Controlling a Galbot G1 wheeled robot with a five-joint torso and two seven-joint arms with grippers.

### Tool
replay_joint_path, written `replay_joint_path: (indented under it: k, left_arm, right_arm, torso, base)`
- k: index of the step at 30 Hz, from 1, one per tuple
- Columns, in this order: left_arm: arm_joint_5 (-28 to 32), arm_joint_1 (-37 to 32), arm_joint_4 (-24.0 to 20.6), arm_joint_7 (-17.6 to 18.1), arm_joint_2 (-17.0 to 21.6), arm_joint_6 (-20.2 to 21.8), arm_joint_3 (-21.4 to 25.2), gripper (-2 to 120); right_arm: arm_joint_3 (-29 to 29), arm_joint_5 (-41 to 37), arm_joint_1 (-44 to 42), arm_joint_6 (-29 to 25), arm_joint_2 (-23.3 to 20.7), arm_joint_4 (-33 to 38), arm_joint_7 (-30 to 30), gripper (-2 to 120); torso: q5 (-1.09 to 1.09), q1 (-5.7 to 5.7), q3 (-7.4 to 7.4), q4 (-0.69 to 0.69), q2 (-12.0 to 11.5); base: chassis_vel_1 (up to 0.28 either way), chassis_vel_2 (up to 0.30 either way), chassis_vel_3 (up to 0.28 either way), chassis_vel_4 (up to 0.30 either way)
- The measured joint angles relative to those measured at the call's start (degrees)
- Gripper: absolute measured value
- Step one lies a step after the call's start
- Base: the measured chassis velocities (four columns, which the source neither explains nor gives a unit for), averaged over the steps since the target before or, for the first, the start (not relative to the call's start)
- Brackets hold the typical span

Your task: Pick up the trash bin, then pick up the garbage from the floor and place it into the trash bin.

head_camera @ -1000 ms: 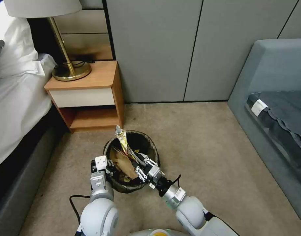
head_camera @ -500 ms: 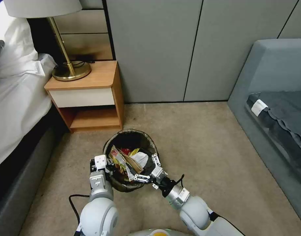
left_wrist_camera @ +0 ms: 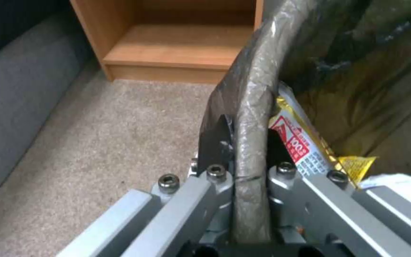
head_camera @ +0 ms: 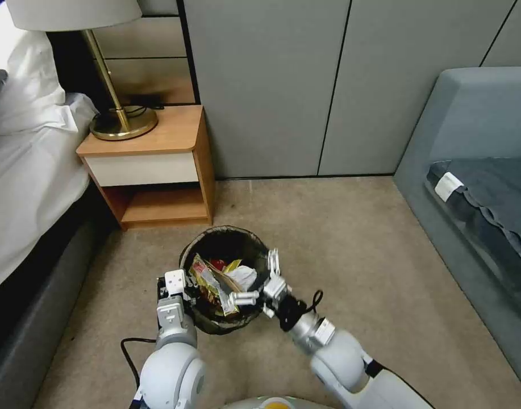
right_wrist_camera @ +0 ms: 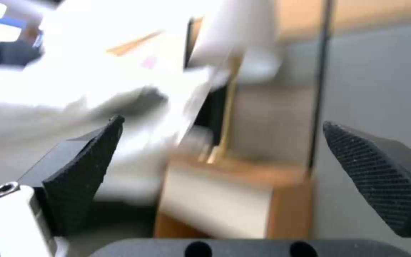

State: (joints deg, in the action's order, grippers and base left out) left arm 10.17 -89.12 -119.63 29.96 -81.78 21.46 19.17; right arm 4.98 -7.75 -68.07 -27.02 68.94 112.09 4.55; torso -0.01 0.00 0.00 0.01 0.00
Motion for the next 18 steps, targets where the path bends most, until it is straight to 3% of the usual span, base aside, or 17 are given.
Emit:
replay_joint_path:
  k: [2, 4, 13, 18]
  left_arm:
    - [-0.05, -0.01, 0.08, 0.00, 0.00, 0.00, 0.04, 0]
    - [-0.26, -0.17, 0.45, 0.00, 0.16, 0.00, 0.38, 0]
    - [-0.09, -0.11, 0.79, 0.01, 0.25, -0.27, 0.56, 0]
    - [0.13, -0.15, 0.72, 0.03, 0.25, -0.37, 0.58, 0]
  right_arm:
    - [-0.73, -0.10, -0.29, 0.68, 0.40, 1.70, -1.08, 100]
    - [-8.72, 2.33, -7.35, 2.33, 2.77, 9.60, -6.81, 100]
    - [-19.22, 4.67, -16.33, -0.80, 4.47, 6.30, -11.86, 100]
    - [-20.76, 4.67, -18.60, -2.58, 5.15, 4.40, -12.69, 100]
  torso:
    - [0.00, 0.00, 0.00, 0.00, 0.00]
    - [0.02, 0.00, 0.00, -0.03, 0.00]
    - [0.02, 0.00, 0.00, -0.02, 0.00]
    - [0.01, 0.00, 0.00, -0.01, 0.00]
  base:
    - [0.000, 0.000, 0.000, 0.000]
    - [0.000, 0.000, 0.000, 0.000]
    - [0.000, 0.000, 0.000, 0.000]
    - [0.000, 0.000, 0.000, 0.000]
